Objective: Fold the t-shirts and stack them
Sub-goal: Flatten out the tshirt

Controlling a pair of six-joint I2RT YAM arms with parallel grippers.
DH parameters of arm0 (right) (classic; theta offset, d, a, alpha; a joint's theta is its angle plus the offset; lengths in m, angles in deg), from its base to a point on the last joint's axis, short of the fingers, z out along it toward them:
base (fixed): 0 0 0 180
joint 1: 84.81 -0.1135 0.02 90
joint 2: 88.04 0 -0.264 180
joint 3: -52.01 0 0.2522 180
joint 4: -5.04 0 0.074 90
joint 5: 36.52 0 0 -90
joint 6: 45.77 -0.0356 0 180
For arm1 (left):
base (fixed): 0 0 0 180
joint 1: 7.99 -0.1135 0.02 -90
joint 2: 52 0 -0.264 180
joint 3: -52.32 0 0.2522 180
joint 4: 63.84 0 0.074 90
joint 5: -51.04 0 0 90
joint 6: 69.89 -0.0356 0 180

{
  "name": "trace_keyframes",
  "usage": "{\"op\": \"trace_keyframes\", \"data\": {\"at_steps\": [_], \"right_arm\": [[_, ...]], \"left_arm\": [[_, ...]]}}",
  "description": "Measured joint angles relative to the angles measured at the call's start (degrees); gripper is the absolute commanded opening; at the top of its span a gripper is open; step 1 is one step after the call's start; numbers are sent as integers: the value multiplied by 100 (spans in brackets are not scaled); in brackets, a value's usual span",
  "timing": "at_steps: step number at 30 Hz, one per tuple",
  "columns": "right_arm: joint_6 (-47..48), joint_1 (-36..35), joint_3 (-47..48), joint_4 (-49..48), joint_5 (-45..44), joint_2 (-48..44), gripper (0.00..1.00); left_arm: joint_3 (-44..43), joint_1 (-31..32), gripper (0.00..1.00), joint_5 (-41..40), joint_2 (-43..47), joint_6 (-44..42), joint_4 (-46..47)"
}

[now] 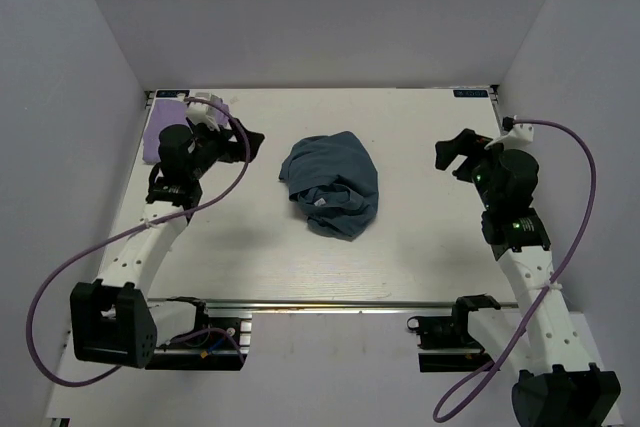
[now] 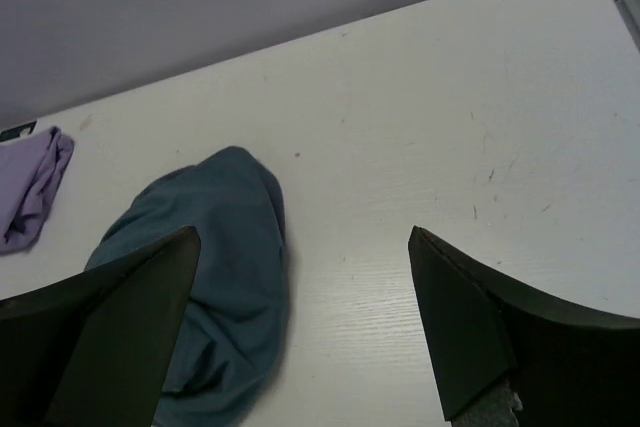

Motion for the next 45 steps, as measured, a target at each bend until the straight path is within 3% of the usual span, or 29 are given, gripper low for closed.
{"op": "trace_keyframes", "data": {"at_steps": [9, 11, 13, 17, 21, 27, 30, 31, 33, 34, 35, 42, 45], "right_arm": [[212, 0, -181, 153, 1027, 229, 90], [216, 0, -195, 160, 1257, 501, 90], [225, -2, -192, 144, 1523, 863, 90], [238, -59, 0, 125, 2028, 1814, 90], [304, -278, 684, 127, 2201, 2957, 90], [592, -758, 2577, 238, 2153, 4896, 90], [787, -977, 3622, 391, 2004, 5869, 90], [833, -1029, 3875, 413, 1923, 6133, 90], [955, -1134, 4485, 634, 1766, 6708, 90], [999, -1172, 4756, 719, 1698, 6940, 90], [1054, -1215, 5029, 778, 1615, 7195, 90], [1285, -1460, 6640, 1172, 1300, 8612, 90], [1279, -1528, 7145, 1204, 1314, 9031, 86]], "left_arm": [[304, 15, 100, 1132, -511, 181, -166], [328, 42, 100, 1473, -778, 223, -70], [448, 111, 94, 1698, -1051, 267, 35], [584, 415, 94, 1676, -1561, 216, -216], [577, 778, 90, 1545, -1939, 162, -361], [210, 1215, 78, 1097, -2686, 101, -533], [105, 1333, 63, 776, -2918, 79, -667], [96, 1351, 51, 702, -2949, 72, -704], [61, 1373, 39, 509, -2966, 59, -787], [15, 1377, 29, 442, -2973, 59, -844], [-55, 1394, 0, 348, -2986, 52, -914], [-238, 1421, 0, 109, -2944, 50, -1008], [-236, 1436, 0, -4, -2734, 46, -1176]]}}
